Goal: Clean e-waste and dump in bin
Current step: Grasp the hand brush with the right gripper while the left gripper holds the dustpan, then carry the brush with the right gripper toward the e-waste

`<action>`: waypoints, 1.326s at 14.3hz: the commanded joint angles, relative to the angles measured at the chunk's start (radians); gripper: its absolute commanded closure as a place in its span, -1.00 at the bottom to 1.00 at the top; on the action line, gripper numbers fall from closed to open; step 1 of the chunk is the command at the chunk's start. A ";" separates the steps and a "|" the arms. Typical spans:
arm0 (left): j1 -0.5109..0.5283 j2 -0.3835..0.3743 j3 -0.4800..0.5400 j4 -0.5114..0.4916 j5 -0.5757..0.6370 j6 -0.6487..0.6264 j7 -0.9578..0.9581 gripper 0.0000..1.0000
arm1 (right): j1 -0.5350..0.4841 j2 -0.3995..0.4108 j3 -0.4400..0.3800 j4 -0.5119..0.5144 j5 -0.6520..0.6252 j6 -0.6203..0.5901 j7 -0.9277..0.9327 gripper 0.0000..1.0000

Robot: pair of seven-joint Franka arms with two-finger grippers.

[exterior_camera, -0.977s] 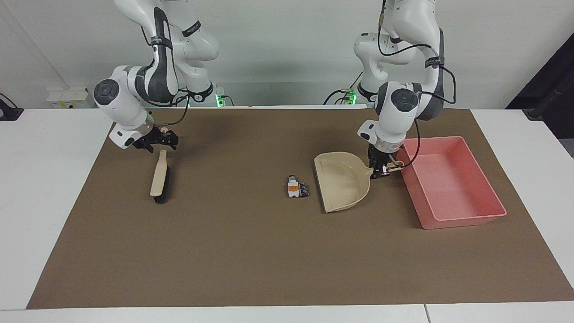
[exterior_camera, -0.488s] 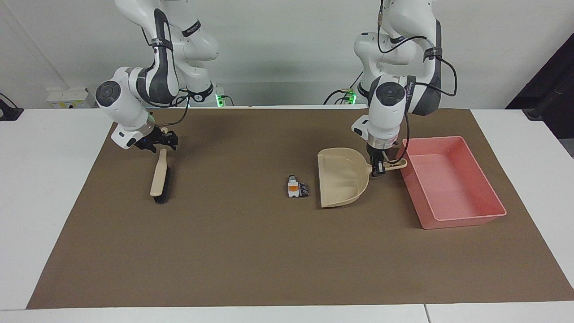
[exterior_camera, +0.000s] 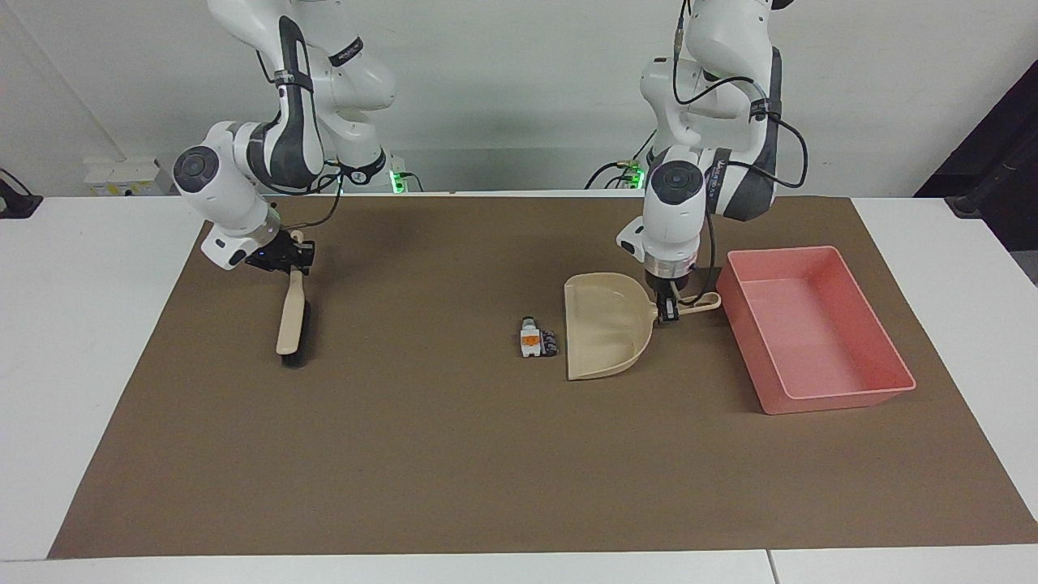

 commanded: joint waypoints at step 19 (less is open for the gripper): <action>-0.040 0.025 0.011 0.015 0.079 -0.027 -0.054 1.00 | 0.544 0.214 0.031 0.396 0.046 -0.226 0.489 1.00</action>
